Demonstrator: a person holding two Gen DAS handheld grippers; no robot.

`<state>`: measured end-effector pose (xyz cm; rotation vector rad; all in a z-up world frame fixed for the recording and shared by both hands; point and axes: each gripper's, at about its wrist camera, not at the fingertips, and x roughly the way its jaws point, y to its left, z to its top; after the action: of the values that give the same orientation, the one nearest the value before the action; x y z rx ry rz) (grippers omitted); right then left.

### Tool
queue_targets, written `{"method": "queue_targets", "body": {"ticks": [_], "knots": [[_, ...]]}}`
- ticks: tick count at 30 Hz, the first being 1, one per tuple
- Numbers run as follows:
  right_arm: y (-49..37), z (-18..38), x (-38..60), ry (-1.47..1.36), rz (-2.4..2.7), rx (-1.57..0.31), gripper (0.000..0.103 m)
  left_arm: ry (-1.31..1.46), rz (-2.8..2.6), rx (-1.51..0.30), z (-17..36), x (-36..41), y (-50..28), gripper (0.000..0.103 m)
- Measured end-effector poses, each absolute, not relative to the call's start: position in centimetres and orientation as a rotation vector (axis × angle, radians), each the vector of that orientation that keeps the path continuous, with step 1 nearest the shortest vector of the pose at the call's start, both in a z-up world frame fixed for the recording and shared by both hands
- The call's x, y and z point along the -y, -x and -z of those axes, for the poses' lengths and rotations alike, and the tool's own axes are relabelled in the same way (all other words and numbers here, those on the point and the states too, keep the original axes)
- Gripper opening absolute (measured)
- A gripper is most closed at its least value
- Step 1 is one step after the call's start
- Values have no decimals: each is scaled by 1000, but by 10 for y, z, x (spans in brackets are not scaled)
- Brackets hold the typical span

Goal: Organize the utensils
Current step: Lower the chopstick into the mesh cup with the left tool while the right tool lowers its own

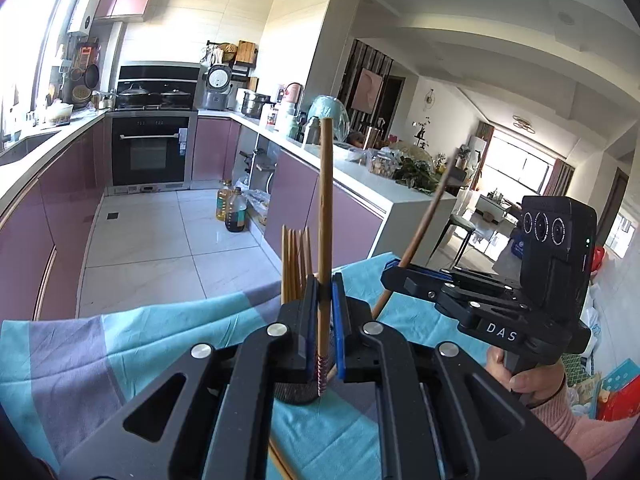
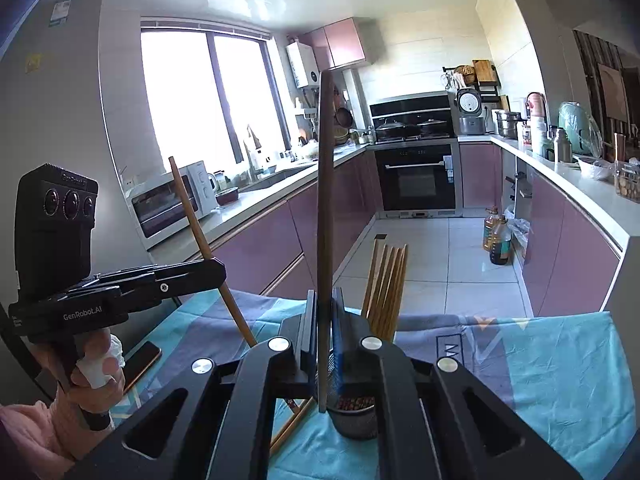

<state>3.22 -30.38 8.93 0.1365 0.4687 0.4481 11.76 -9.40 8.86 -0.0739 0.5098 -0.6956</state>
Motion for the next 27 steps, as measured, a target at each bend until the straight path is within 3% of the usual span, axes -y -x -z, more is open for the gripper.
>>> {"method": "queue_targets", "body": {"ticks": [9, 27], "knots": [[-52, -84, 305, -137, -409, -474, 6, 66, 669, -502, -88, 114, -129, 8], [-90, -17, 289, -136, -406, -701, 6, -81, 672, -715, -30, 137, -158, 8]]}}
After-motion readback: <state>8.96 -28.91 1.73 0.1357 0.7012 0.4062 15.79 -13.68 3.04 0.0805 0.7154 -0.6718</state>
